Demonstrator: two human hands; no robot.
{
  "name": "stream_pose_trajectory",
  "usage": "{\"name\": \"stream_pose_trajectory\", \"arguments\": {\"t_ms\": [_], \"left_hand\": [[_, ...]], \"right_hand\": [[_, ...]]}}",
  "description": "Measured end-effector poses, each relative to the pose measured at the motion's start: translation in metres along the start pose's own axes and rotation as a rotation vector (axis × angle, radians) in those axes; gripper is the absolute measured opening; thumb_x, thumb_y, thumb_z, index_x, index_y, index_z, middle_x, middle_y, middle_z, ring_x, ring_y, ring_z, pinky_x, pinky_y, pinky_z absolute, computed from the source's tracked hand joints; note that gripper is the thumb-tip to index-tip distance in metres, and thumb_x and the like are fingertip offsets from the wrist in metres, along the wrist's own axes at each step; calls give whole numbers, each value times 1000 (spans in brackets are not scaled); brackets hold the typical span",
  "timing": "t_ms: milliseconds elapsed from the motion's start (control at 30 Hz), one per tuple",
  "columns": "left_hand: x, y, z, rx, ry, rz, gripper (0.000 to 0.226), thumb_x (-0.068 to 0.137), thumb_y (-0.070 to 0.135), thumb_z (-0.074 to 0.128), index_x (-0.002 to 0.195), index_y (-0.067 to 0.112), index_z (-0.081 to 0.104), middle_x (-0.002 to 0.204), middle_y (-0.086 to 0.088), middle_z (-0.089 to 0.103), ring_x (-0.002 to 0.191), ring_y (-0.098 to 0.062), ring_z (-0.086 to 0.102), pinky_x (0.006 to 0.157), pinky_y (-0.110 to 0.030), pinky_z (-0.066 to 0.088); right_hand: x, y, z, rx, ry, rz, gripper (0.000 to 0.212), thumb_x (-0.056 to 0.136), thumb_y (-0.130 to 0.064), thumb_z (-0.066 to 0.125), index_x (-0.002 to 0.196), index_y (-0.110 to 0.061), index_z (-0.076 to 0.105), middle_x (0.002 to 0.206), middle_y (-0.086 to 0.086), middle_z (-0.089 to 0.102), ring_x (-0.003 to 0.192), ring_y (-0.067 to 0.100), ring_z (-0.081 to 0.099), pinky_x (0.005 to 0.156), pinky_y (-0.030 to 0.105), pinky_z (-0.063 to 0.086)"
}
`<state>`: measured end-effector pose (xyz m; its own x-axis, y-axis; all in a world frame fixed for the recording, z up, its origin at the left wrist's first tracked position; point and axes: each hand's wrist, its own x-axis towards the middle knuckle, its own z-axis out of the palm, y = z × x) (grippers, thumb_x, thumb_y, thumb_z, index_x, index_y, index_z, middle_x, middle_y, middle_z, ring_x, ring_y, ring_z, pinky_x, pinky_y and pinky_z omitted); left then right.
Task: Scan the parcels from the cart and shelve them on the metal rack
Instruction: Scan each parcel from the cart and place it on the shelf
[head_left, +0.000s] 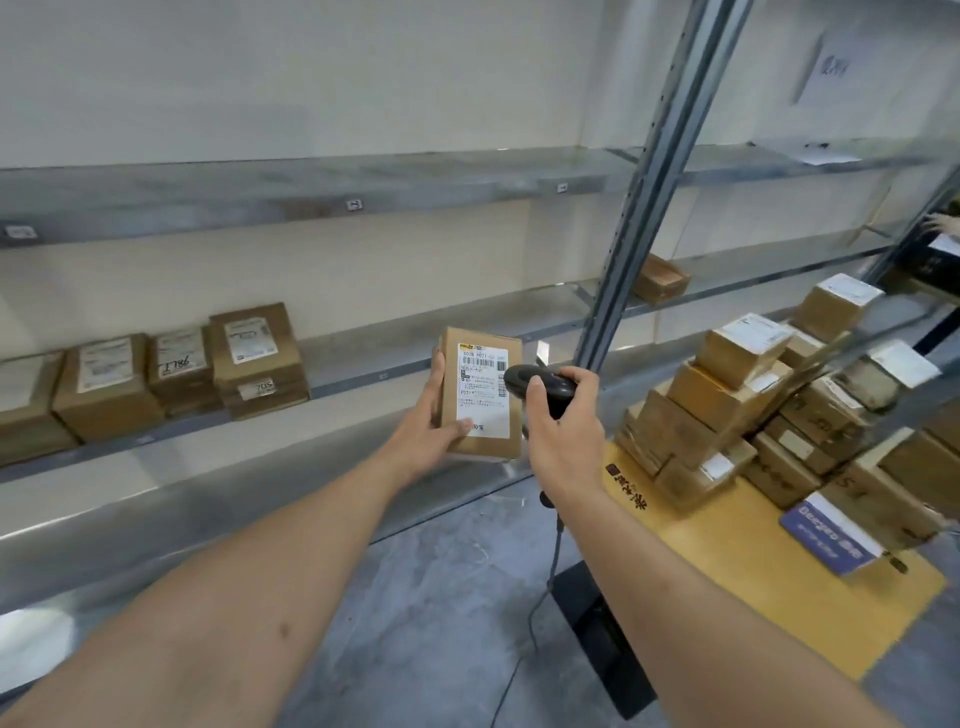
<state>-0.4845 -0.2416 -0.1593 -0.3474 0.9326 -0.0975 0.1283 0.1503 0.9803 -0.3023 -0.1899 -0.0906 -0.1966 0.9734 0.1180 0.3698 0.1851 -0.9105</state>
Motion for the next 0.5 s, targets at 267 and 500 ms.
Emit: {"name": "stream_pose_trajectory", "arguments": {"t_ms": [267,500], "left_hand": [[34,-28,-108,19,128,-62,105,100,21,70,155,67,-7,157,16,48,142,-11,48,124,-46,35],[80,-56,-153,-28,204,-148,104,101,20,68,154,69,-6,157,19,47,140,-9,50,123,-49,37]], "right_hand": [[29,-37,105,25,-65,-4,34,104,-50,55,132,-34,44,105,-13,63,97,14,64,87,39,53],[80,-33,172,27,-172,52,33,103,-52,54,130,-36,43,103,-16,63,97,15,67,91,46,57]]}}
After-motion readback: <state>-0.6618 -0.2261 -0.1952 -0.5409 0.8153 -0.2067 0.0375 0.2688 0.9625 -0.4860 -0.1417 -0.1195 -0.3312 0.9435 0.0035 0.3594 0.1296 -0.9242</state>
